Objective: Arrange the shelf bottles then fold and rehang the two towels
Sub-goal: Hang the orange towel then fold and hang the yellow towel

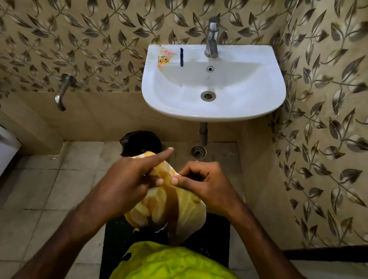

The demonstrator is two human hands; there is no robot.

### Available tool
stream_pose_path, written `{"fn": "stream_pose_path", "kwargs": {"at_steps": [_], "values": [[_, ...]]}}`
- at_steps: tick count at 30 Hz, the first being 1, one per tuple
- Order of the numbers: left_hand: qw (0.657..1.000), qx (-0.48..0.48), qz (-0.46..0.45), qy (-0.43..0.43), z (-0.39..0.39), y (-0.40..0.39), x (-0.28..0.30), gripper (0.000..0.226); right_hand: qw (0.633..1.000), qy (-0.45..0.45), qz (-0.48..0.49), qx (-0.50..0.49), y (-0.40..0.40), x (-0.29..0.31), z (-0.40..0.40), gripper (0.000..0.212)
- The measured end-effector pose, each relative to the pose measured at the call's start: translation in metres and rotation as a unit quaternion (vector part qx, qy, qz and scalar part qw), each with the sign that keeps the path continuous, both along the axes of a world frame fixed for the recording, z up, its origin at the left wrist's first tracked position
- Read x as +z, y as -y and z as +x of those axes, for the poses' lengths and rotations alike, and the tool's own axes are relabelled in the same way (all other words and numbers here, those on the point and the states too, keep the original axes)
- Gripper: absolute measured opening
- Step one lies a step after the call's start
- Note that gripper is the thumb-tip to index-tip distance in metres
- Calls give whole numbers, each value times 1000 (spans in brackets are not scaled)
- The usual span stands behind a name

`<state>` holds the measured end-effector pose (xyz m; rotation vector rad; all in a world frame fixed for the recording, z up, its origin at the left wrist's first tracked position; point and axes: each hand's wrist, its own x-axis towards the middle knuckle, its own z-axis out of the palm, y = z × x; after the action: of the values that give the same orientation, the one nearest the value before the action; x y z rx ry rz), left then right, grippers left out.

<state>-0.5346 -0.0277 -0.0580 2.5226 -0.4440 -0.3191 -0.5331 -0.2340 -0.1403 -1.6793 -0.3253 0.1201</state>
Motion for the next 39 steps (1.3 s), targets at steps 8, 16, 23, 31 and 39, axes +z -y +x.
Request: {"fn": "stream_pose_path", "kwargs": {"at_steps": [8, 16, 23, 31, 39], "values": [[1000, -27, -10, 13, -3, 8, 3, 23, 997, 3, 18, 74, 2, 17, 1, 7], [999, -48, 6, 13, -9, 10, 7, 24, 990, -70, 47, 113, 14, -2, 5, 22], [998, -55, 35, 14, -8, -2, 17, 23, 992, -53, -27, 107, 28, -14, 13, 12], [997, -3, 71, 7, 0, -25, 17, 25, 997, -35, -7, 71, 37, -7, 21, 15], [992, 51, 88, 68, 15, -18, 12, 43, 999, -4, 30, 36, 14, 15, 13, 14]]}}
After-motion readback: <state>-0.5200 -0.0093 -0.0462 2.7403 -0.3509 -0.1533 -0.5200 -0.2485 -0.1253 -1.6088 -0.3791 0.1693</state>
